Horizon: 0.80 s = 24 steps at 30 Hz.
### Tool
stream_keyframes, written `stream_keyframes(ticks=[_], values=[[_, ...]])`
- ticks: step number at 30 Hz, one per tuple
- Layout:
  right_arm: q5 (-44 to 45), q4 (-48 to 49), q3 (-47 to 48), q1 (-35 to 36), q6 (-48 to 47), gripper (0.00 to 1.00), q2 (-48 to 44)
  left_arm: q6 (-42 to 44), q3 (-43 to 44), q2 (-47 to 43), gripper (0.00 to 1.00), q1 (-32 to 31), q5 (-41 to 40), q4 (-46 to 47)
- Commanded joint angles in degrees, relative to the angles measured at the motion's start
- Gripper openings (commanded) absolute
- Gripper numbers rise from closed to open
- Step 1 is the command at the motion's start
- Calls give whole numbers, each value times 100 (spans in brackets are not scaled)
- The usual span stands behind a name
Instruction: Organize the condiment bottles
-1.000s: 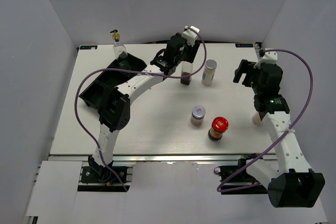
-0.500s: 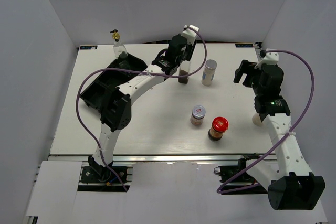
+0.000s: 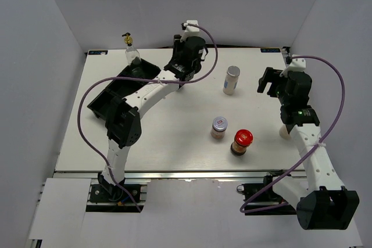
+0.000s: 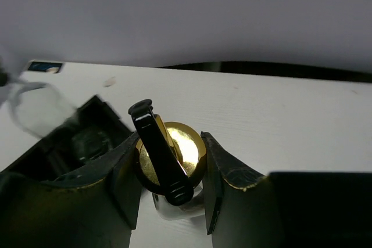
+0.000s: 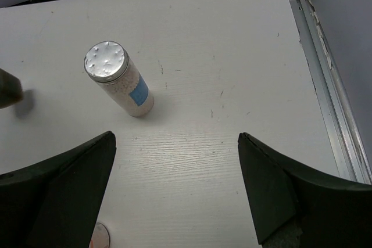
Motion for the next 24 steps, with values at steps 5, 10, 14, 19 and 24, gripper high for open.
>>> stream_keyframes(ticks=[5, 10, 14, 19, 24], values=[[-95, 236, 5, -15, 20, 89, 56, -224, 225, -1012, 0, 217, -2690, 436], [-60, 227, 14, -15, 20, 89, 82, -154, -91, -1162, 0, 515, -2838, 988], [-7, 245, 5, -15, -6, 89, 117, -302, 13, -1109, 0, 717, -2735, 885], [37, 184, 49, -15, -24, 89, 170, -839, 76, -968, 0, 1131, -2497, 577], [63, 245, 22, -15, -59, 90, 205, -1147, -82, -898, 0, 1368, -2259, 594]])
